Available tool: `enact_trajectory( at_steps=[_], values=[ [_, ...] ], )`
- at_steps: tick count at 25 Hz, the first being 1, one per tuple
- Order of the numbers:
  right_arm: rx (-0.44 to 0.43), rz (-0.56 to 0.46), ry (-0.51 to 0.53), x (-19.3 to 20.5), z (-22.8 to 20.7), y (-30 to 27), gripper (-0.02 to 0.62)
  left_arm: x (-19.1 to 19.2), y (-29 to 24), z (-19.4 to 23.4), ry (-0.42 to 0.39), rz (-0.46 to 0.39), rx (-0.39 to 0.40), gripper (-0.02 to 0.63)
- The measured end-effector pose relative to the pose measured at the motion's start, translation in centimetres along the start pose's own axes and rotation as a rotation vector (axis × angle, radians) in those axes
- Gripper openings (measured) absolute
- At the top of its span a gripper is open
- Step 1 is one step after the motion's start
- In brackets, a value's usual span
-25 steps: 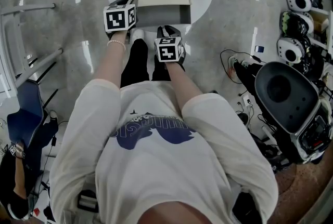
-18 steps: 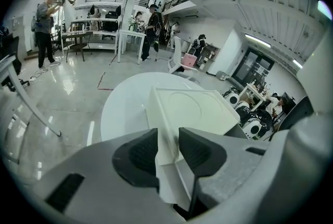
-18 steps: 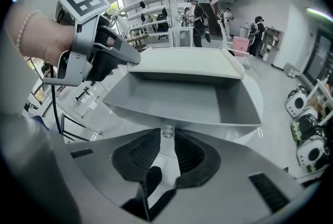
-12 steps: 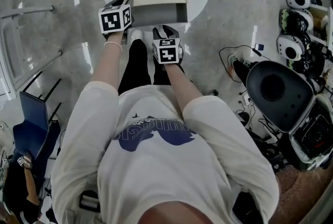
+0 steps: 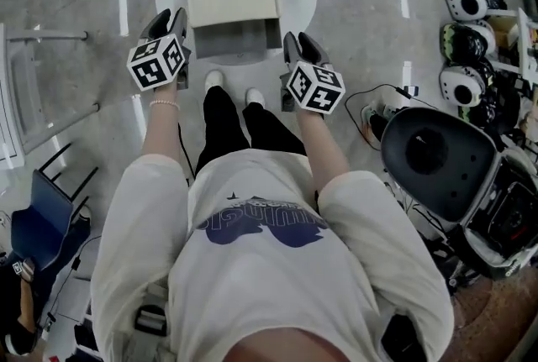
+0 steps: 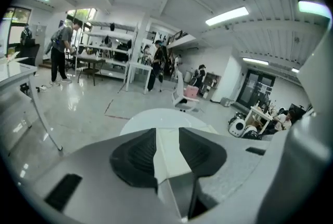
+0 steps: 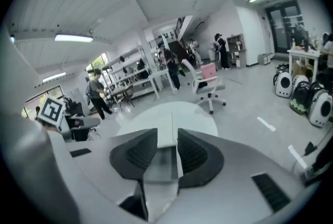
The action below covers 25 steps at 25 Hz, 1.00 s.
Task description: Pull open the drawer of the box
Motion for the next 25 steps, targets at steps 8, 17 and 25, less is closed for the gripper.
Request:
enact_trajectory(
  at_steps=[8, 17, 25],
  values=[
    [-0.247, -0.422, 0.057, -14.4, 0.3, 10.2, 0.075, -6.3, 15.9, -9.1, -0.033, -0.505, -0.003, 0.132],
    [-0.295, -0.595, 0.235, -17.9, 4.6, 16.2, 0.032, -8.1, 24.9, -15.6, -0.186, -0.707, -0.025, 0.019],
    [-0.235, -0.641, 0.352, -17.6, 7.3, 17.1, -0.002, -8.0, 26.0, -15.2, -0.283, -0.706, -0.093, 0.008]
  ],
)
Point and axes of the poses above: the fingertips, and each gripper's own axes: y backward along the fingers, z to its left, x out of its underside, the point moved 10 cm from there along y, backward along the fingers, and after that the axes turned 1 degree about z, right-handed, at the moved point
